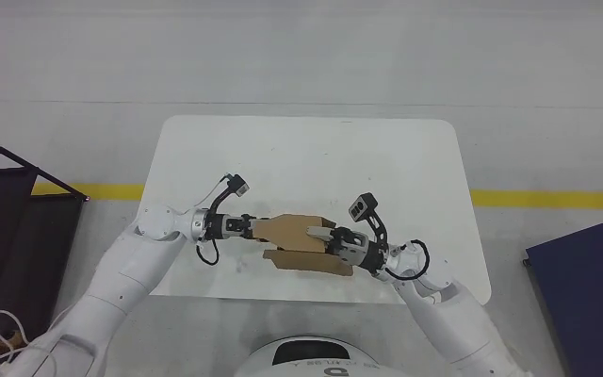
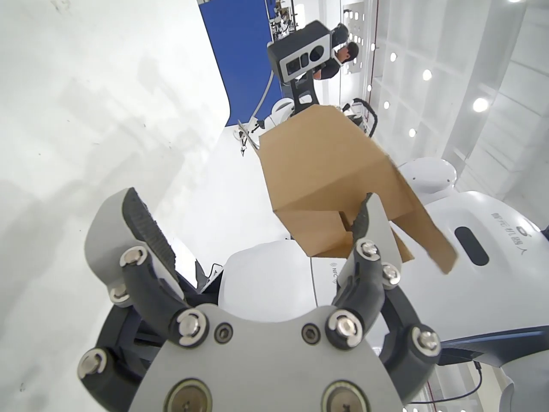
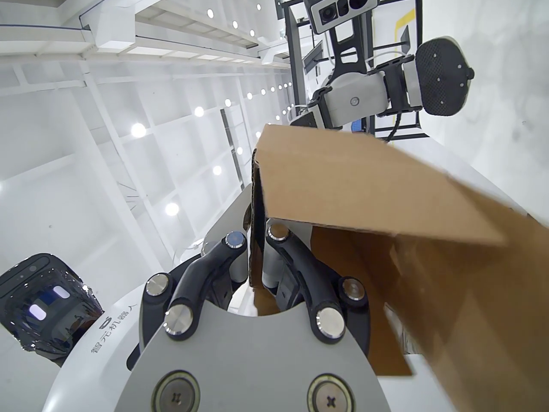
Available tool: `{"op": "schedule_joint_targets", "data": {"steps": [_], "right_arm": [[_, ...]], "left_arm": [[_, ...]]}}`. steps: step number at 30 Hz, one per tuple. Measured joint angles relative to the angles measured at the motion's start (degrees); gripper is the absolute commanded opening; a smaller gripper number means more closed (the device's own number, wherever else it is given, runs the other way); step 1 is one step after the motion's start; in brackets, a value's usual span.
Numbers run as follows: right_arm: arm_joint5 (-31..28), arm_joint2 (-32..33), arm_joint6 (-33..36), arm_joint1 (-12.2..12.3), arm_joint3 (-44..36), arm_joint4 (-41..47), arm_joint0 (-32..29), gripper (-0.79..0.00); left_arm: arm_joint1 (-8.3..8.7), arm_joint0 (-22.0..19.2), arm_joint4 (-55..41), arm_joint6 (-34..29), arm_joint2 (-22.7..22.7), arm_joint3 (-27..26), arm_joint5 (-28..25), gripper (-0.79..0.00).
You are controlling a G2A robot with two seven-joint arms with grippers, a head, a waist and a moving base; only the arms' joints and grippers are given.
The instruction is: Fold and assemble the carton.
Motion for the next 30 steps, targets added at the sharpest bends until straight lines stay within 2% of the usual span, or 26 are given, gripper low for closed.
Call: {"op": "schedule_joint_targets", "data": {"steps": [16,30], "right_arm": [[0.64,-0.68,0.10,-0.02,-0.25,-0.62,0.11,-0.785],[0.77,-1.18,0.21,0.00,-0.32,-1.21,0.20,-0.785]], "left_arm": [[0.09,0.50,3.52,1.21,-0.94,-3.03,2.22,0.000],[0.51,1.69,11.92,6.24,-1.79,-8.06,6.89,0.000]]}}
